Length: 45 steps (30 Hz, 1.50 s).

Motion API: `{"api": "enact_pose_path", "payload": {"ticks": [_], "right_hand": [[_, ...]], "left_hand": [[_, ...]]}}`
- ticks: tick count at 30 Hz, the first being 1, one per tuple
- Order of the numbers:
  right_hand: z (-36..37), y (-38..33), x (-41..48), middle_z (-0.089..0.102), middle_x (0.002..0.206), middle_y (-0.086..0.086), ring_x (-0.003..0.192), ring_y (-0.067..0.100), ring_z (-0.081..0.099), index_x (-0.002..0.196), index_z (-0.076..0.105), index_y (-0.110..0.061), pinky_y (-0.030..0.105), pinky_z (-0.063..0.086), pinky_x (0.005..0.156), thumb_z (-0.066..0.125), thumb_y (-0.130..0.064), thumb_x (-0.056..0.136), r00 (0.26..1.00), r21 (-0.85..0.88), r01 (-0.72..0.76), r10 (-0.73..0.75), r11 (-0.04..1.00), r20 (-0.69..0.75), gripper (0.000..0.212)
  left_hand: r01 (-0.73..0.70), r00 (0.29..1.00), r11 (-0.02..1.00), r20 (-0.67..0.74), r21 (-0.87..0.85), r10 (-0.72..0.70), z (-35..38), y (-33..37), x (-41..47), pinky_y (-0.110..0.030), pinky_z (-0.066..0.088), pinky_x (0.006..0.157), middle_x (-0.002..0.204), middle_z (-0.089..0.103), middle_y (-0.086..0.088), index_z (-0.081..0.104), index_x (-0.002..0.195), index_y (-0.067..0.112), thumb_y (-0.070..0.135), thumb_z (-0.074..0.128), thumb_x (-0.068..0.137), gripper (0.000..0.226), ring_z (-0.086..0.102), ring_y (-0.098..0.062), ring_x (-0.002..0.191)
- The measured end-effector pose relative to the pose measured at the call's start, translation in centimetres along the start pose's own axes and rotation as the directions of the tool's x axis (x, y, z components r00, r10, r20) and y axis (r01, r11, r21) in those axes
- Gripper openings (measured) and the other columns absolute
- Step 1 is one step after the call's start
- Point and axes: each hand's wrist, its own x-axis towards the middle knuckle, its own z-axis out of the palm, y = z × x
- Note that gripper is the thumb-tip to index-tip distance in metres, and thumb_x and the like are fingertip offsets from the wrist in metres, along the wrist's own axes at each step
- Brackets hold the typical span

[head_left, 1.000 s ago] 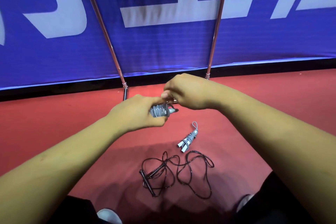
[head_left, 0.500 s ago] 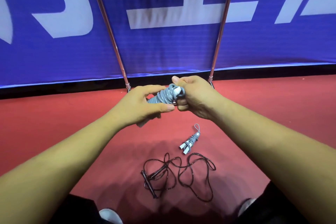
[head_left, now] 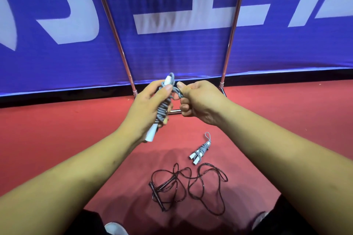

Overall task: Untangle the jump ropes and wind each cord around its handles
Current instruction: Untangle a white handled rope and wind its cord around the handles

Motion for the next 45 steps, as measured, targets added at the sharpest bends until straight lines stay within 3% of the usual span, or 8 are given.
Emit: {"api": "enact_pose_path", "payload": {"ticks": [4,8,12,16,28,34,40,45], "right_hand": [[-0.5,-0.6,-0.2,0.048,0.056,0.006,0.044,0.014,0.05,0.089,0.058,0.0,0.027,0.044,0.051,0.049,-0.011,0.101,0.986,-0.164,0.157,-0.165,0.974,-0.035,0.019],[-1.7,-1.4,-0.8,0.055,0.06,0.009,0.055,0.017,0.061,0.091,0.055,-0.003,0.027,0.052,0.057,0.051,-0.006,0.099,0.967,-0.106,0.253,-0.248,0.962,0.056,0.01],[-2.2,-1.3,-1.1,0.062,0.077,0.018,0.075,0.024,0.067,0.101,0.054,0.003,0.034,0.055,0.075,0.052,-0.002,0.098,0.932,0.004,0.322,-0.318,0.947,0.177,0.006],[-2.0,-1.5,-1.4,0.064,0.08,0.016,0.075,0.021,0.063,0.1,0.062,0.001,0.029,0.052,0.067,0.056,-0.001,0.095,0.895,-0.046,0.441,-0.436,0.896,0.095,0.008],[-1.6,-1.2,-0.8,0.066,0.081,0.021,0.061,0.018,0.066,0.098,0.064,0.011,0.024,0.058,0.064,0.058,-0.003,0.094,0.926,0.097,0.376,-0.378,0.922,0.0,0.015],[-1.7,-1.6,-1.0,0.069,0.08,0.018,0.071,0.018,0.066,0.106,0.068,0.008,0.027,0.058,0.079,0.056,0.001,0.095,0.895,-0.175,0.445,-0.437,0.878,0.086,0.018],[-1.6,-1.9,-0.8,0.068,0.071,0.005,0.061,0.01,0.06,0.095,0.074,-0.002,0.019,0.051,0.066,0.06,0.001,0.091,0.866,-0.457,0.485,-0.482,0.746,0.132,0.015],[-0.8,-1.4,-1.1,0.062,0.079,-0.003,0.069,0.007,0.061,0.092,0.075,-0.01,0.028,0.051,0.071,0.064,-0.003,0.088,0.806,-0.702,0.526,-0.546,0.481,0.23,0.013]], "left_hand": [[0.138,0.99,0.982,0.013,-0.127,-0.137,-0.1,0.3,0.4,-0.017,0.03,0.037,0.066,0.05,-0.009,0.057,0.098,0.025,0.04,0.05,0.098,0.017,0.04,-0.017,0.042],[0.287,0.958,0.915,0.088,-0.285,-0.273,-0.1,0.6,0.4,-0.014,0.029,0.035,0.06,0.046,-0.005,0.055,0.099,0.025,0.053,0.05,0.091,0.029,0.039,-0.016,0.038],[0.343,0.938,0.858,0.19,-0.383,-0.29,0.3,0.8,0.5,-0.014,0.023,0.034,0.057,0.043,-0.001,0.057,0.084,0.017,0.058,0.047,0.086,0.043,0.036,-0.014,0.036],[0.329,0.939,0.84,0.242,-0.432,-0.243,0.4,0.8,0.5,-0.013,0.023,0.035,0.057,0.042,0.0,0.061,0.084,0.02,0.058,0.044,0.087,0.042,0.037,-0.014,0.036],[0.36,0.925,0.856,0.262,-0.371,-0.276,0.0,-0.3,-0.1,-0.023,0.041,0.043,0.076,0.055,-0.008,0.059,0.107,0.021,0.046,0.048,0.093,0.031,0.052,-0.022,0.054],[0.368,0.926,0.861,0.227,-0.352,-0.303,-0.6,0.0,0.1,-0.028,0.045,0.052,0.075,0.055,-0.011,0.06,0.1,0.015,0.044,0.047,0.092,0.033,0.053,-0.026,0.057],[0.434,0.893,0.833,0.282,-0.342,-0.349,-0.8,0.1,0.1,-0.028,0.04,0.052,0.068,0.047,-0.01,0.063,0.092,0.016,0.044,0.043,0.093,0.034,0.047,-0.023,0.048],[0.504,0.852,0.814,0.323,-0.289,-0.413,-0.7,0.1,0.4,-0.023,0.039,0.046,0.057,0.042,-0.004,0.063,0.08,0.028,0.057,0.042,0.091,0.038,0.043,-0.019,0.039]]}}
